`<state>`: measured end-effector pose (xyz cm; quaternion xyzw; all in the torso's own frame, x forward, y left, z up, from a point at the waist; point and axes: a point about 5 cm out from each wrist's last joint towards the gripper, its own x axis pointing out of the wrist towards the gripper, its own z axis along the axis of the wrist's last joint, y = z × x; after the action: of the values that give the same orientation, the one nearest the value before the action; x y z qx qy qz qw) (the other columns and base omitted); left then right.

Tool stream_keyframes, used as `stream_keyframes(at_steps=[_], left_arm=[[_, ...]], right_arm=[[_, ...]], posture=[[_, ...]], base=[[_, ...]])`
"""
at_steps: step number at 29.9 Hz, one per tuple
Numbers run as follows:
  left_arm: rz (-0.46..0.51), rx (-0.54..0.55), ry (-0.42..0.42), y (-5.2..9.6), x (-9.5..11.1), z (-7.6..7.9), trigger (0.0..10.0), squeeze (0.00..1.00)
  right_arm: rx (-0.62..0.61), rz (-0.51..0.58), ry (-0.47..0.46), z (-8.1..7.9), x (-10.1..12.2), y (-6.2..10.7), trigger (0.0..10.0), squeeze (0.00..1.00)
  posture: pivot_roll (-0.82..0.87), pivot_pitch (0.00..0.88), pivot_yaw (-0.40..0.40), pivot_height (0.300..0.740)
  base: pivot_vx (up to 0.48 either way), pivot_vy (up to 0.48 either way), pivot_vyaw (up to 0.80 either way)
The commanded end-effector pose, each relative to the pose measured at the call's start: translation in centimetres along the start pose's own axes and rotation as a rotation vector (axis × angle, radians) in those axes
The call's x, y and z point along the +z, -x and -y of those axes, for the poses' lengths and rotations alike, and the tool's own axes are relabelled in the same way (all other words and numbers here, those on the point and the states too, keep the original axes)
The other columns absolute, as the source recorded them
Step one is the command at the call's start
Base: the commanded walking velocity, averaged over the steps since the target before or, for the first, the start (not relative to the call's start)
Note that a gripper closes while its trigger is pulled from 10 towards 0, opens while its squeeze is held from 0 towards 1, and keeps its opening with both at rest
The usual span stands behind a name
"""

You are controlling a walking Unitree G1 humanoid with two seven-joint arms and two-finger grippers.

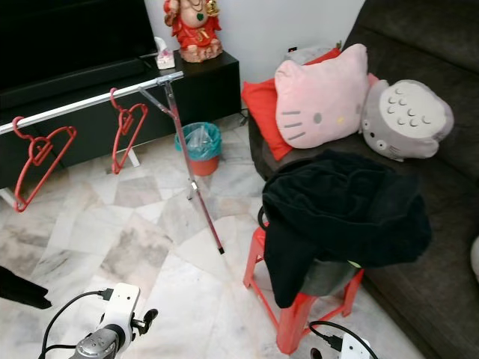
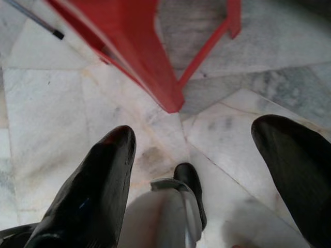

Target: Hang hanger

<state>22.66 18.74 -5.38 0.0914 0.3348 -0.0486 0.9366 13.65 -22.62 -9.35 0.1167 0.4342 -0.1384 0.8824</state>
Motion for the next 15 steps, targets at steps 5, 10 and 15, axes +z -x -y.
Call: stream_keyframes(at_steps=[5, 10, 15], left_arm=[[-0.023, 0.012, -0.001, 0.12, -0.47, -0.21, 10.0, 0.0], [-0.024, 0.014, 0.005, 0.12, -0.49, -0.19, 10.0, 0.0], [-0.026, 0.015, 0.003, 0.12, -0.49, -0.24, 10.0, 0.0]], right_arm=[[-0.005, -0.003, -0.004, 0.09, -0.14, 0.05, 10.0, 0.0], [-0.004, -0.001, -0.003, 0.08, -0.12, 0.05, 10.0, 0.0], [-0.002, 0.002, -0.003, 0.08, -0.09, 0.05, 10.0, 0.0]], posture=[[-0.04, 0.0, 0.068, 0.74], [-0.04, 0.0, 0.068, 0.74], [-0.04, 0.0, 0.068, 0.74]], base=[[0.0, -0.25, 0.0], [0.0, 0.0, 0.0], [0.0, 0.0, 0.0]])
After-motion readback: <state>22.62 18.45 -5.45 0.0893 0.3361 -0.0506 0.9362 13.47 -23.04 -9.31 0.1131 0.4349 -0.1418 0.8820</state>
